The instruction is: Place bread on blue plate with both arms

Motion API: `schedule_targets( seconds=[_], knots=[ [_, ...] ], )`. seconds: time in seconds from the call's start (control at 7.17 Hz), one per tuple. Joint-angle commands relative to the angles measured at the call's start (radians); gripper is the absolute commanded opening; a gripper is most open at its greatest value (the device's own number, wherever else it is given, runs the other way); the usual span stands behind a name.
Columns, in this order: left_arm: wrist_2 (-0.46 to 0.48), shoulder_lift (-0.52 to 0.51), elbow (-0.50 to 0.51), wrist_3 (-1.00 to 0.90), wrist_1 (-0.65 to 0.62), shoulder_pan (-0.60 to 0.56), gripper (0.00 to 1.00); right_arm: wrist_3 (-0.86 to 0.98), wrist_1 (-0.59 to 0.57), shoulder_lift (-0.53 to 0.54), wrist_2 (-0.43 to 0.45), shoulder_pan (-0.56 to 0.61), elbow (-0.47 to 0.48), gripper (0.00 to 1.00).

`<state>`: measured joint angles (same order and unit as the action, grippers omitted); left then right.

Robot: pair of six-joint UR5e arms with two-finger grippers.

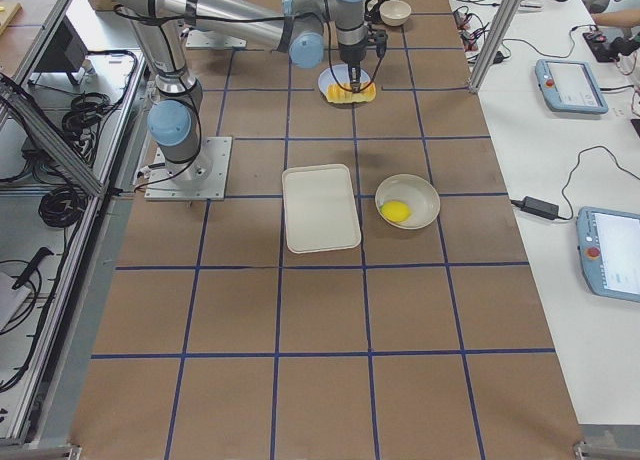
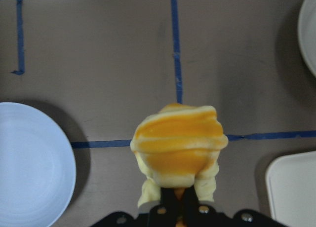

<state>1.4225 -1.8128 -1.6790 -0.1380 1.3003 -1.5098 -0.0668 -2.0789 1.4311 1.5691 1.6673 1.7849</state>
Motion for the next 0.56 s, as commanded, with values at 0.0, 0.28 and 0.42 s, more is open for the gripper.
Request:
schedule_targets(
  seconds=[0.0, 0.28, 0.42],
  knots=[
    [0.051, 0.111, 0.086, -0.138, 0.318, 0.184, 1.0, -0.01, -0.009, -0.118, 0.006, 0.139, -0.058, 0.08],
    [0.098, 0.206, 0.14, -0.305, 0.388, 0.256, 1.0, -0.018, -0.079, -0.2, 0.008, 0.212, -0.076, 0.08],
    [0.098, 0.254, 0.163, -0.305, 0.442, 0.26, 1.0, -0.024, -0.151, -0.248, 0.012, 0.247, -0.076, 0.08]
  ],
)
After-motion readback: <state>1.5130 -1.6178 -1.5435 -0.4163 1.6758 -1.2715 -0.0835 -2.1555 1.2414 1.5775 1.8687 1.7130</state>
